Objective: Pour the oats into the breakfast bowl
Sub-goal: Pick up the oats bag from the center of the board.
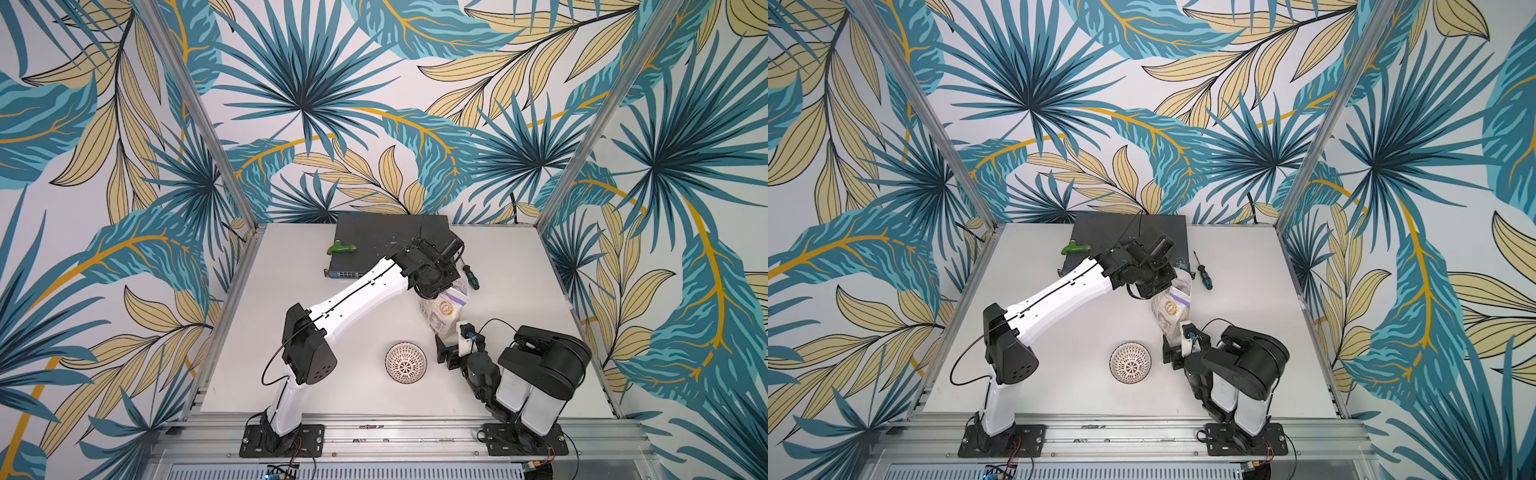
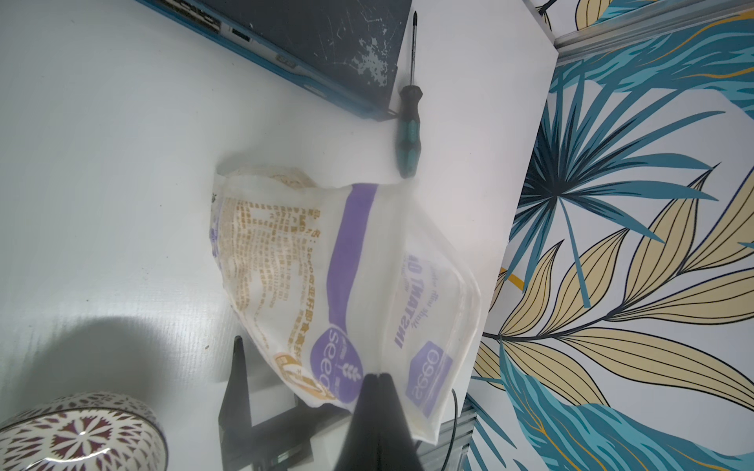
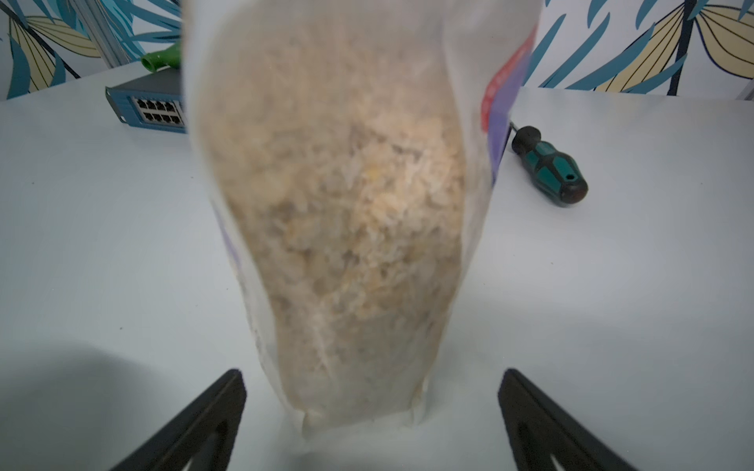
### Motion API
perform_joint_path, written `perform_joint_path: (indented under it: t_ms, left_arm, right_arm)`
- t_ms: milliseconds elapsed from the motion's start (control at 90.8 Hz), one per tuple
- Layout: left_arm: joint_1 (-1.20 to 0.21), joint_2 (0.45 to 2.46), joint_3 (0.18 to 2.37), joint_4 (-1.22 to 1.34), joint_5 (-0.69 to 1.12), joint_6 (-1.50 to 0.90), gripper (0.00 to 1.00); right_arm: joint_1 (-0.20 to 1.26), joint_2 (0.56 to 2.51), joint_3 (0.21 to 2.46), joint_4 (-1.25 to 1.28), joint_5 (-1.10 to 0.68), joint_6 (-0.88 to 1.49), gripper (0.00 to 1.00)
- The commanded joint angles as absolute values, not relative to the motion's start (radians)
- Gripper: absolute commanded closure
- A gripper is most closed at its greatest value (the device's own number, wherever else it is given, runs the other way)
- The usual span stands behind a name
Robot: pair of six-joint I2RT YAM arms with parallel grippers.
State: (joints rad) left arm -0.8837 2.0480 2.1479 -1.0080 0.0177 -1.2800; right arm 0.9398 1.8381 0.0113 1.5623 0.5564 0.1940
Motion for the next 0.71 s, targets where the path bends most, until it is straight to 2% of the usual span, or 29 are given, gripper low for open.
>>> perform_joint_path:
  t_ms: [0,99,694]
  left_arm:
    - [-0.881,2.002,2.186,-0.946,0.008,-1.268,1.0]
    - [-0.881,1.998,2.183,-0.947,0.004,-1.268,1.0]
    - [-0.881,1.975,2.122,-0.93,0.033,-1.286,1.0]
  right_arm:
    - [0.944,1.937,-0.002,1.796,0.537,0.182,0.0]
    - [0.946,1.999,0.016,1.859,0.534,0.156,0.0]
    - [0.863,2.036,0.098,1.872,0.431,0.076,0.0]
